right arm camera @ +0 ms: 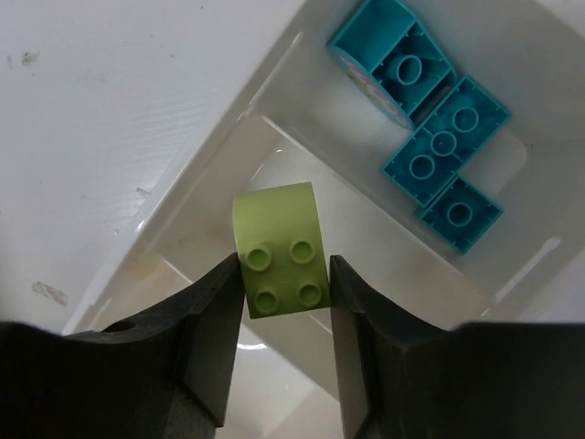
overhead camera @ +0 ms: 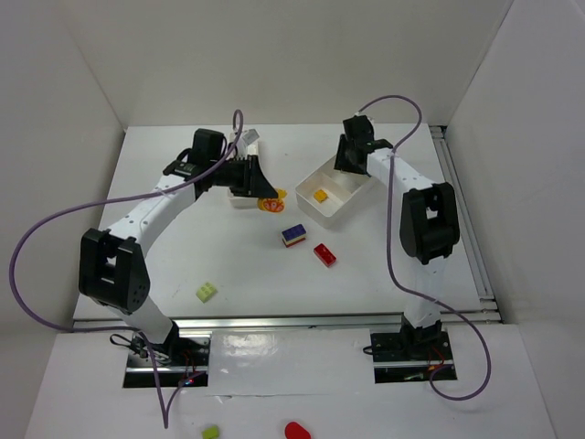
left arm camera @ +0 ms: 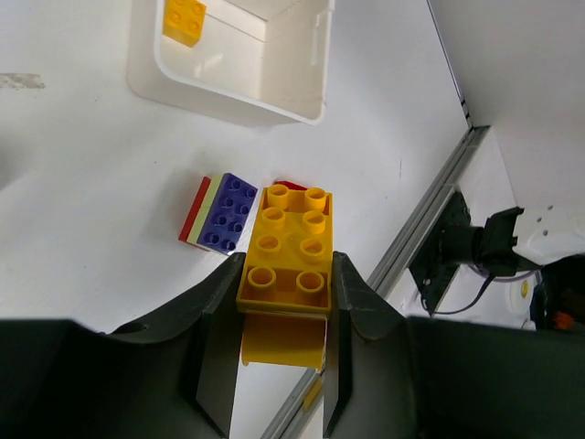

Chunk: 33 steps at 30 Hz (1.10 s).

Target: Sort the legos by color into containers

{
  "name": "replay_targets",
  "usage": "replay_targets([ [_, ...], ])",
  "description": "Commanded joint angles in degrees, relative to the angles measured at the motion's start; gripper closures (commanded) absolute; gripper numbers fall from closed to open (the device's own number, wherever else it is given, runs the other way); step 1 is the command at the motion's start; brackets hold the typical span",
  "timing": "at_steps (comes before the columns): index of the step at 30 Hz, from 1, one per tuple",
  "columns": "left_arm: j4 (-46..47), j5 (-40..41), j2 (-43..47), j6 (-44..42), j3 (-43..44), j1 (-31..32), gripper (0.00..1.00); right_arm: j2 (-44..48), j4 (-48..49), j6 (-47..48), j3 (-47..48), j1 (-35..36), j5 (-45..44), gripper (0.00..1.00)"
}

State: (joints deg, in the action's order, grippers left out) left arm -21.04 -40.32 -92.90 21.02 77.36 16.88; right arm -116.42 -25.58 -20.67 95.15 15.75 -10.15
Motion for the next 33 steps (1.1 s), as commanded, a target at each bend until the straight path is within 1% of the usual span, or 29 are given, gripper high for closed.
replay_targets([
  [1, -0.06, 1.99, 0.79, 3.24, 3.23, -0.01, 1.0, 0.14, -0.34, 0.1, 3.28, 1.65, -2.42, 0.37],
  [2, -0.06, 1.99, 0.79, 3.24, 3.23, -0.01, 1.0, 0.14, -0.34, 0.1, 3.28, 1.65, -3.02, 0.3],
  [4, -0.06, 1.99, 0.18, 3.24, 4.63, -0.01, 1.0, 1.02, -0.34, 0.1, 2.76, 2.27, -3.64, 0.26],
  [7, -0.06, 1.38, -1.48, 3.77, 7.09, -0.01, 1.0, 5.4, -0.34, 0.1, 0.57, 2.27, -4.53, 0.26],
  [9, -0.06, 1.38, -2.36, 4.47, 9.2, -0.01, 1.0, 10.41, -0.34, 0.1, -1.28, 2.27, -3.13, 0.31],
  [10, -0.06, 0.6, -3.15, 4.47, 9.91, -0.01, 1.0, 12.51, 0.7, 0.88, -4.33, 2.27, -1.47, 0.33],
  [11, -0.06, -1.24, -3.16, 5.52, 10.61, -0.62, 1.0, 14.71, 1.93, 1.5, -6.36, 2.27, 1.42, 0.34],
  [12, 2.38, -2.65, -4.03, 7.62, 10.62, -0.62, 1.0, 19.6, 3.51, 2.9, -8.56, 1.57, 9.54, 0.34],
  [13, 4.06, -4.4, -4.74, 9.03, 10.62, -1.58, 1.0, 22.0, 7.26, 3.78, -13.45, 0.78, 15.28, 0.34],
  [14, 8.25, -7.9, -4.74, 12.26, 10.62, -2.11, 1.0, 26.2, 10.87, 4.57, -15.68, 0.78, 27.0, 0.33],
  [15, 10.21, -9.33, -5.44, 14.04, 10.09, -3.08, 1.0, 27.99, 10.91, 5.28, -17.44, 0.78, 32.6, 0.31],
  [16, 12.05, -10.47, -5.45, 15.79, 10.09, -3.09, 1.0, 29.22, 13.95, 5.28, -20.24, 0.78, 37.61, 0.28],
  [17, 14.07, -11.53, -6.06, 17.38, 9.48, -3.78, 1.0, 30.19, 14.68, 5.28, -20.88, 1.65, 41.14, 0.19],
  [18, 15.66, -13.28, -6.06, 20.61, 9.47, -3.79, 1.0, 30.2, 14.69, 4.76, -20.89, 2.18, 46.75, 0.15],
  [19, 19.94, -13.91, -6.58, 22.3, 8.17, -4.31, 1.0, 30.2, 15.38, 4.76, -20.89, 2.79, 49.33, 0.11],
  [20, 21.81, -14.44, -6.59, 23.62, 8.16, -4.32, 1.0, 30.2, 15.39, 4.24, -20.89, 3.84, 51.53, 0.09],
  [22, 25.5, -16.19, -6.59, 27.4, 7.28, -4.32, 1.0, 28.71, 17.22, 2.48, -20.89, 4.55, 57.49, 0.06],
  [24, 30.16, -18.03, -6.59, 30.73, 5.96, -4.32, 1.0, 28.18, 22.75, -0.76, -21.94, 5.08, 61.37, 0.06],
  [26, 32.01, -19.53, -8.08, 32.15, 5.96, -4.32, 1.0, 26.87, 27.06, -2.7, -21.94, 5.61, 62.26, 0.04],
  [28, 34.83, -20.76, -8.08, 33.91, 4.82, -4.32, 1.0, 25.03, 28.74, -4.37, -20.89, 6.22, 63.5, 0.04],
  [31, 37.55, -21.38, -8.08, 35.4, 4.2, -4.32, 1.0, 23.35, 29.27, -4.91, -18.61, 7.36, 62.72, 0.04],
  [33, 38.17, -21.38, -8.08, 35.41, 3.58, -4.32, 1.0, 22.55, 31.9, -6.31, -18.6, 7.37, 62.71, 0.04],
])
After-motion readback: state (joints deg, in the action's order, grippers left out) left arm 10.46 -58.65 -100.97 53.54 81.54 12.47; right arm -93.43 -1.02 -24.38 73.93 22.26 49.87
